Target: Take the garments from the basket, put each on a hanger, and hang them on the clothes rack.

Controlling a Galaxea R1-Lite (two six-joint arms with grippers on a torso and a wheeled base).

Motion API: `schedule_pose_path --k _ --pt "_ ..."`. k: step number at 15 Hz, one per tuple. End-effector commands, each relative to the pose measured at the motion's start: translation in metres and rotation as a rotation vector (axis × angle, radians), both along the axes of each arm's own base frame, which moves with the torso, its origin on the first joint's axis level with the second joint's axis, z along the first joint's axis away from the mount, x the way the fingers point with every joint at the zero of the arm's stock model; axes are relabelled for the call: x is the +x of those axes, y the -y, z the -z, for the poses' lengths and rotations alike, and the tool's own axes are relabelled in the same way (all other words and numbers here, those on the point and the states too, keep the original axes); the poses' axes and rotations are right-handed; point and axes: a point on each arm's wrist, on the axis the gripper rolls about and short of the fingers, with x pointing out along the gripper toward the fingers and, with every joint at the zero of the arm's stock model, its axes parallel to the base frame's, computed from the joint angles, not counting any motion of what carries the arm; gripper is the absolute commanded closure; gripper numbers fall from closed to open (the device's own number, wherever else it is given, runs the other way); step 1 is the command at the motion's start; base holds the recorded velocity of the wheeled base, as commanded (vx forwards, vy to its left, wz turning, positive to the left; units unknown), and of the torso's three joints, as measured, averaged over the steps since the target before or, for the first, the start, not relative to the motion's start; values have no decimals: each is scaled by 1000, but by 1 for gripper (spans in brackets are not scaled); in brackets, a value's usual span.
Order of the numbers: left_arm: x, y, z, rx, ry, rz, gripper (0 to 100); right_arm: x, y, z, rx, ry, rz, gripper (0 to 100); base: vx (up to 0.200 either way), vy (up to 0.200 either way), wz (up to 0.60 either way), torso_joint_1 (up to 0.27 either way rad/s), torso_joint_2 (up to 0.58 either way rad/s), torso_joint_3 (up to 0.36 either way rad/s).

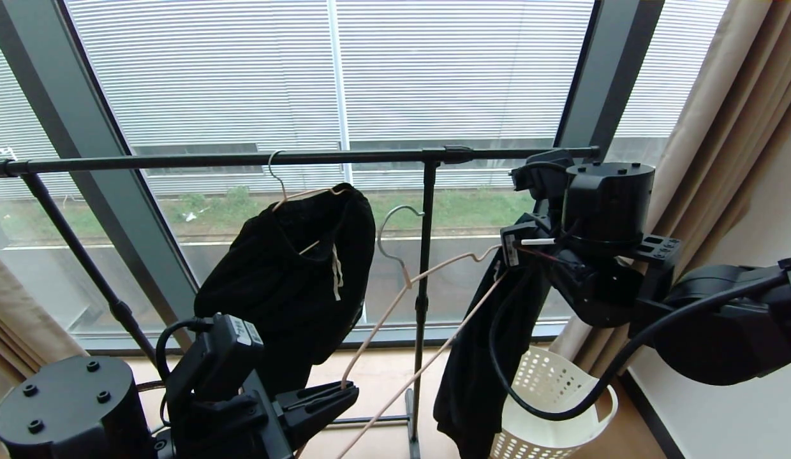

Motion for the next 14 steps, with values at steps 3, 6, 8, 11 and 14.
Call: schedule_pose_path --k 3,6,8,11,14 --pt "2 0 3 6 -7 -7 100 -13 -9 1 -5 -5 -46 100 0 0 0 0 0 0" --pt "1 1 2 -1 0 3 100 -18 -17 2 -4 -7 -72 100 0 0 0 0 0 0" --pt "-2 1 4 5 -5 14 100 -16 -17 2 -2 -6 -69 100 0 0 0 0 0 0" --pt "-4 1 5 9 -9 21 100 -6 -7 0 10 22 -32 100 0 0 0 0 0 0" --pt "-5 2 5 7 -7 29 100 0 -5 4 0 31 -21 100 0 0 0 0 0 0"
